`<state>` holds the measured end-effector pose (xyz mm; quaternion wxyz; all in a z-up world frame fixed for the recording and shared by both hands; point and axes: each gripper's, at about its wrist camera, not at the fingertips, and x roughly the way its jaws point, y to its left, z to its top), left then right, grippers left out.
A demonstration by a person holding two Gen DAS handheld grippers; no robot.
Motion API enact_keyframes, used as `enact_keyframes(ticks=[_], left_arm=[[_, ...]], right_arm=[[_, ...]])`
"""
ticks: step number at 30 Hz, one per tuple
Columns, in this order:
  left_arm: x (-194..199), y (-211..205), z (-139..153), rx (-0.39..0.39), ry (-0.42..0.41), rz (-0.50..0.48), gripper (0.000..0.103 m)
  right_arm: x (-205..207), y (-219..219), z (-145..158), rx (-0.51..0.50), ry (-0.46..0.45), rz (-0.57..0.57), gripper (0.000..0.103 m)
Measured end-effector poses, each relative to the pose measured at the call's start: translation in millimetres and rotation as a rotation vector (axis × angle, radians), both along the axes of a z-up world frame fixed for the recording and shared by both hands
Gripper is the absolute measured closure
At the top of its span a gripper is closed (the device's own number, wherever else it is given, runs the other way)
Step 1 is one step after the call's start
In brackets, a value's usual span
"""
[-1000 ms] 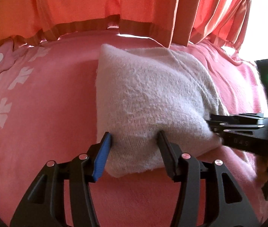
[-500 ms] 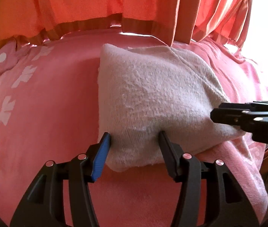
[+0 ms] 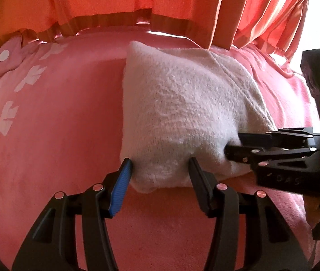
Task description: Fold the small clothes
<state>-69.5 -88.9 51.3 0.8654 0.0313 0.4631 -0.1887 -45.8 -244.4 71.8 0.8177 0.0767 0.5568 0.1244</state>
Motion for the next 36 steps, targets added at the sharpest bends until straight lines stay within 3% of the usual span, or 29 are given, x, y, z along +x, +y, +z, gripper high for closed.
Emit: enact_keyframes(ticks=[2,4,6,9,13,16,17,19,22,27,31,33,36], left_arm=[[1,6,3,-0.026,0.004,0.001,0.048],[5,19,9,-0.081,0.007,0.039,0.035],[8,25,12,-0.082,-0.005,0.062,0.035],[13,26,15,-0.047,-0.035,0.078,0.035],[14,20,15,-0.024,-0.037,0.079,0.035],[12,15,14,0.021,-0.054,0.073,0.035],[13,14,14,0.030,-0.057,0.071,0.035],[13,12,13,0.037,-0.058,0.069,0.034],[13,12,12,0.041,-0.058,0.068,0.033],[15,13,10,0.044,-0.055,0.072,0.030],[15,11,9,0.043,-0.049,0.065,0.029],[13,9,8,0.046,-0.049,0.056,0.029],[12,7,7,0.062,-0.053,0.053,0.029]], right_arm=[[-8,-18,23,0.098,-0.052,-0.057,0.066],[-17,-51,41,0.201,-0.124,-0.171,0.057],[-17,-79,41,0.174,-0.150,-0.289,0.054],[-3,-112,25,0.154,-0.118,-0.409,0.051],[31,-117,-9,0.240,-0.037,-0.409,0.051],[48,-105,-17,0.253,-0.045,-0.389,0.053],[52,-100,-14,0.251,-0.060,-0.382,0.057],[52,-95,-9,0.238,-0.083,-0.371,0.078],[53,-91,13,0.216,-0.155,-0.337,0.086],[44,-92,40,0.177,-0.255,-0.319,0.087],[58,-94,-12,0.017,-0.120,-0.354,0.086],[55,-99,-26,0.033,-0.124,-0.368,0.085],[51,-105,-19,0.079,-0.125,-0.384,0.080]])
